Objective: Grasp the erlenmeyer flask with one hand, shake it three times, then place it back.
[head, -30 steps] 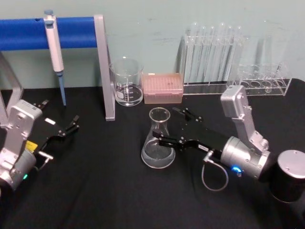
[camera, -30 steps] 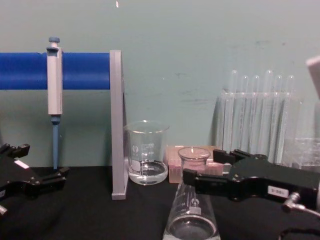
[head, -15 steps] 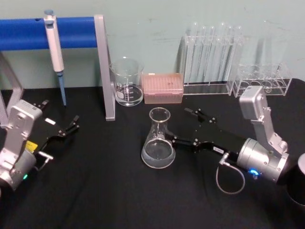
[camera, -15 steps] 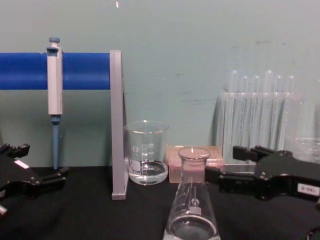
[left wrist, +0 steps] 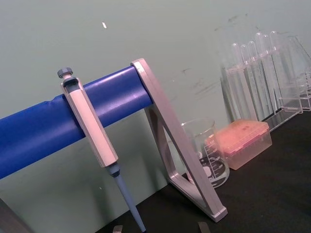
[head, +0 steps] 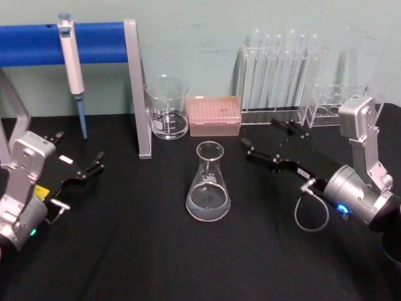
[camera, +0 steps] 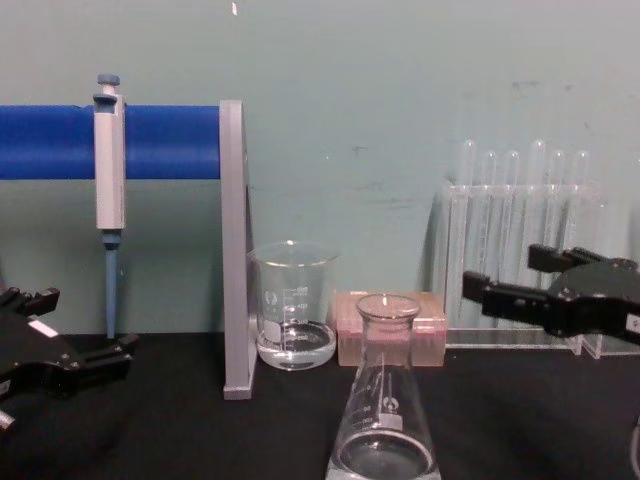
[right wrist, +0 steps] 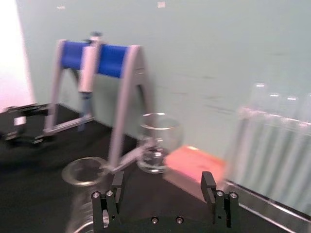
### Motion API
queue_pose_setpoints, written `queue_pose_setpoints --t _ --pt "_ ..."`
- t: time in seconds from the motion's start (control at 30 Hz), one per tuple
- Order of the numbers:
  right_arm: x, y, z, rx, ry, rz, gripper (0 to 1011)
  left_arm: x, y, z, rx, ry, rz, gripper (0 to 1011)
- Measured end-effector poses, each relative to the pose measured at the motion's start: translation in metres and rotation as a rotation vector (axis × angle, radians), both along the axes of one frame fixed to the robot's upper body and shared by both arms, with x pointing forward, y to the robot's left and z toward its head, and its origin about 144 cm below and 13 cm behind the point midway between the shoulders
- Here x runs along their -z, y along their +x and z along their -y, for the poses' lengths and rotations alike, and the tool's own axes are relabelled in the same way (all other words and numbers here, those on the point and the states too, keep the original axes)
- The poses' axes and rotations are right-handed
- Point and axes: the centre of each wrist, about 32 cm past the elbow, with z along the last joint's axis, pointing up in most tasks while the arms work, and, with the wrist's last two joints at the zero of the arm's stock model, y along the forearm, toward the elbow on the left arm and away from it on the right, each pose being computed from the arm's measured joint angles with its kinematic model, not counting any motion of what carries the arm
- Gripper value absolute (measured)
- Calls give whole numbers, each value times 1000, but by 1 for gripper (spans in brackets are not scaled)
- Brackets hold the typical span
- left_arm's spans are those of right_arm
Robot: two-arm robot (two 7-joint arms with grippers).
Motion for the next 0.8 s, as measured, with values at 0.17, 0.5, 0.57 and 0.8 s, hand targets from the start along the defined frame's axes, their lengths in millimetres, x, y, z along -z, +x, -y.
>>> queue_pose_setpoints --t 0.17,0.5,0.57,0.8 --pt "9 3 -6 136 30 11 1003 0 0 0 0 0 0 1001" --pt "29 11 -20 294 46 5 1003 0 0 0 0 0 0 1001" --pt "34 12 -22 307 40 -5 1002 0 0 0 0 0 0 1001" --pt "45 15 -26 314 24 -35 1002 0 0 0 0 0 0 1001"
